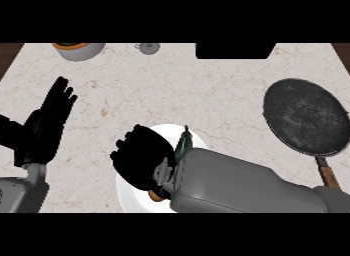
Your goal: Pick the pear from the plate and place it in the pan
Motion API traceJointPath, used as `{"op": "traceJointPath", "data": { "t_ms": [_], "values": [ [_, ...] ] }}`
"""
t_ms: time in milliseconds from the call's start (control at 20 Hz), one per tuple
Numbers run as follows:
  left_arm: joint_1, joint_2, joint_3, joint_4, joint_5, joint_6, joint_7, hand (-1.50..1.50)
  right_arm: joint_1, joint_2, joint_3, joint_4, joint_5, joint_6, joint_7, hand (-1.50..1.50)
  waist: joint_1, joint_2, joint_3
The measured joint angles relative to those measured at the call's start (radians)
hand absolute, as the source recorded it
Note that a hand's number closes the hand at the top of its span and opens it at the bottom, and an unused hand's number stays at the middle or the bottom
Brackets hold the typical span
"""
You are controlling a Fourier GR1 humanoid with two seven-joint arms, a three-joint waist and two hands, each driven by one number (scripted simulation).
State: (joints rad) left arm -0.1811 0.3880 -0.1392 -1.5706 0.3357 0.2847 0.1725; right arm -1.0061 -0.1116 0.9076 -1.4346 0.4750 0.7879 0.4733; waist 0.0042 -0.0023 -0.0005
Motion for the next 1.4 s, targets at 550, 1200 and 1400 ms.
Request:
{"op": "traceJointPath", "data": {
  "t_ms": [550, 1200, 1400],
  "values": [
    [0.01, -0.036, 0.022, -0.008, -0.03, -0.017, 0.013, 0.0, 0.071, 0.076, 0.076, -0.081, 0.199, 0.052, 0.093, -1.5, -0.001, 0.001, 0.0],
    [-0.009, -0.062, 0.067, 0.032, -0.058, -0.077, 0.008, 0.0, 0.084, 0.109, 0.178, 0.03, 0.218, -0.027, 0.164, -1.5, 0.008, 0.002, 0.0],
    [-0.008, -0.081, 0.077, 0.05, -0.068, -0.089, -0.008, 0.0, 0.062, 0.111, 0.187, 0.101, 0.212, -0.08, 0.14, -1.5, 0.012, 0.003, 0.0]
  ]
}}
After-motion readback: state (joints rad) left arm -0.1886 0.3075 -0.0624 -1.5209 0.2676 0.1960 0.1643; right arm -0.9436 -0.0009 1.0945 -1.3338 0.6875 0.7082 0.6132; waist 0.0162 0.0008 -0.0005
